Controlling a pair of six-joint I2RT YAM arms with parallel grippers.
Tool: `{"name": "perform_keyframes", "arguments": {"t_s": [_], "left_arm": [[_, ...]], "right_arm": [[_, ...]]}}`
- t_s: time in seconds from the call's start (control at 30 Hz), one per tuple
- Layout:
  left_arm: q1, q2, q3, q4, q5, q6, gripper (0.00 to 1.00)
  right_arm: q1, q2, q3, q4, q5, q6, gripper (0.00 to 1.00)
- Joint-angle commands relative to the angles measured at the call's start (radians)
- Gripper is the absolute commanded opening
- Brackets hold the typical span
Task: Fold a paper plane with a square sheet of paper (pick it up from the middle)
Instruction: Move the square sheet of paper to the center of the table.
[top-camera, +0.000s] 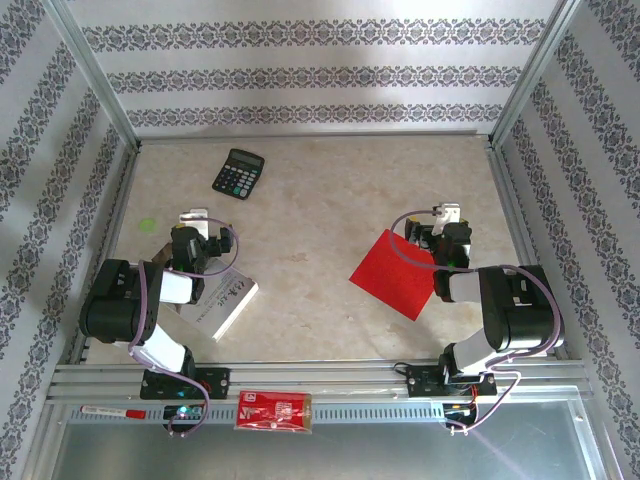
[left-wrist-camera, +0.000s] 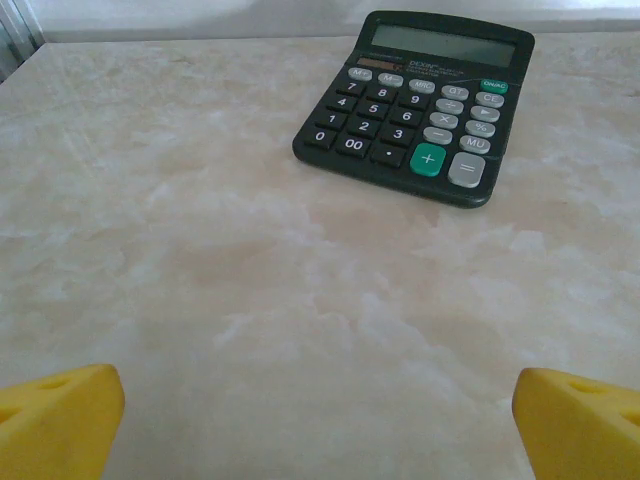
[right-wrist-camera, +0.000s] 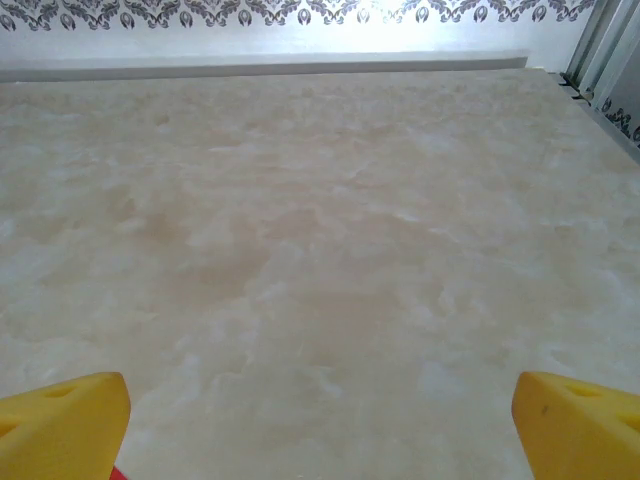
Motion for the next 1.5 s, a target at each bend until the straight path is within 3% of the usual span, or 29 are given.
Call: {"name": "perform_keyframes", "arguments": {"t_s": [0.0,1.33,1.47], "left_arm": [[0.011,0.0,0.019,0.02,0.016,0.024,1.0],[0.011,-0.001,0.021,0.019,0.022,0.023,1.0],[0.011,-0.003,0.019,0.023,0.008,0.022,1.0]], "right_arm": [[0.008,-0.001,0.019,0.025,0.005,-0.015,0.98],[0.004,-0.002,0.02,0.023,0.002,-0.011,0.98],[0.008,-0.103,0.031,-0.07,0.063,0.002,0.98]]}}
